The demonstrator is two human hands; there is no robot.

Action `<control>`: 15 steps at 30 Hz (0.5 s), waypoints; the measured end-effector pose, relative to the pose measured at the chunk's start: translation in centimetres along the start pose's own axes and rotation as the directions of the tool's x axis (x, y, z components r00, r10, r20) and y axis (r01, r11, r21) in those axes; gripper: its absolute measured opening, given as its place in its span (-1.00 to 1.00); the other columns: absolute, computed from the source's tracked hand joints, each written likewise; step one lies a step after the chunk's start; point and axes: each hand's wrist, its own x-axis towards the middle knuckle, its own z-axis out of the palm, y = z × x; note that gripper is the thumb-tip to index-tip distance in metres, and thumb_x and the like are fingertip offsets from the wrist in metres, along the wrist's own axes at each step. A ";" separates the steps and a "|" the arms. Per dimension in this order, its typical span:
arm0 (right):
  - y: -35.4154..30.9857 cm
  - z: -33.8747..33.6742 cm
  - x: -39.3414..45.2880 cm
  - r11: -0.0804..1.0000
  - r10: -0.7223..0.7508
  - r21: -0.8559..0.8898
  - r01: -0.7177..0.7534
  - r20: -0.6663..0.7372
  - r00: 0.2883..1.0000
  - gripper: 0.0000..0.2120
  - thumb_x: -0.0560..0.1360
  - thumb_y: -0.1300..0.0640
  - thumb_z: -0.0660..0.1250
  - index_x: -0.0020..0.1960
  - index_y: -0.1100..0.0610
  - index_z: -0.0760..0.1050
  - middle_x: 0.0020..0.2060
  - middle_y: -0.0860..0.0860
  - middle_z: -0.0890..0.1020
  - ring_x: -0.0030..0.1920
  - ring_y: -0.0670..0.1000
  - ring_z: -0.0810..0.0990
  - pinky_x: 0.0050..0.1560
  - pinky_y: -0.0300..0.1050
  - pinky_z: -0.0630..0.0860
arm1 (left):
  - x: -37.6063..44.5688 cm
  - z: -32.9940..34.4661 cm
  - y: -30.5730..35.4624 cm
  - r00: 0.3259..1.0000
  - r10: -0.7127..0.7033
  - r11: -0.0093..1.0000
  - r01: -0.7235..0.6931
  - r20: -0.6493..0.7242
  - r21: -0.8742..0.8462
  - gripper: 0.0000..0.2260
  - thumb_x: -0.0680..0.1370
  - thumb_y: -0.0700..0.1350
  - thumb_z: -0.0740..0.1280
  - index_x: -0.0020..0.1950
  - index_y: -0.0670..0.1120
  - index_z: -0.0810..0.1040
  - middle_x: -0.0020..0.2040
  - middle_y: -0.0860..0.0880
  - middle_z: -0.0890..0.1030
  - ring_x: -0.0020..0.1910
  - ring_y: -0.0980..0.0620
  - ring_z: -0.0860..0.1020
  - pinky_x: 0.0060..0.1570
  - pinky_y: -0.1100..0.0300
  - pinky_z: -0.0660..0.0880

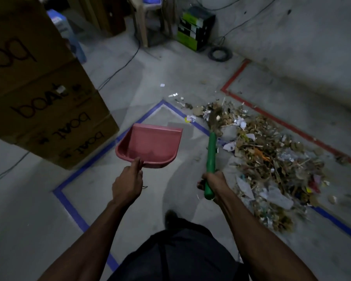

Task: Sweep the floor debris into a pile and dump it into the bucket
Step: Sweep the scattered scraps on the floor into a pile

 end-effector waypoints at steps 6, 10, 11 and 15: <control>-8.1 4.4 4.3 0.993 -0.071 -0.095 0.070 -0.012 0.997 -0.85 0.49 0.45 0.19 0.02 0.29 0.34 -0.38 0.15 0.40 -0.49 0.05 0.39 -0.56 -0.19 0.36 | 10.5 -2.5 1.7 1.000 0.004 1.000 -0.004 0.007 -0.011 -0.66 0.62 -0.02 0.12 0.40 0.10 0.23 0.12 -0.15 0.54 0.02 -0.21 0.54 -0.03 -0.04 0.49; -12.5 7.2 8.1 0.988 -0.092 -0.124 0.090 -0.015 0.996 -0.78 0.50 0.45 0.19 0.09 0.25 0.35 -0.39 0.13 0.39 -0.49 0.04 0.38 -0.56 -0.19 0.35 | 19.1 -2.8 2.1 0.998 0.003 1.000 -0.002 0.060 -0.025 -0.63 0.62 -0.01 0.13 0.43 0.10 0.22 0.17 -0.16 0.53 0.07 -0.22 0.54 0.01 -0.07 0.50; -13.5 8.0 9.4 0.990 -0.092 -0.109 0.088 -0.025 0.995 -0.79 0.51 0.44 0.20 0.10 0.24 0.35 -0.39 0.12 0.38 -0.48 0.03 0.38 -0.56 -0.19 0.34 | 21.4 -2.7 2.2 0.997 0.015 1.000 -0.013 0.076 -0.023 -0.63 0.62 -0.02 0.13 0.43 0.08 0.22 0.19 -0.17 0.53 0.09 -0.23 0.54 0.02 -0.06 0.49; -18.5 12.1 14.6 0.993 -0.116 -0.026 0.114 -0.090 0.989 -0.87 0.59 0.22 0.30 0.02 0.24 0.36 -0.40 0.10 0.36 -0.51 0.01 0.39 -0.55 -0.21 0.35 | 31.3 -3.3 2.8 0.993 0.076 0.997 -0.073 0.086 -0.028 -0.66 0.62 -0.07 0.15 0.40 0.00 0.30 0.19 -0.21 0.53 0.12 -0.24 0.53 0.01 -0.05 0.45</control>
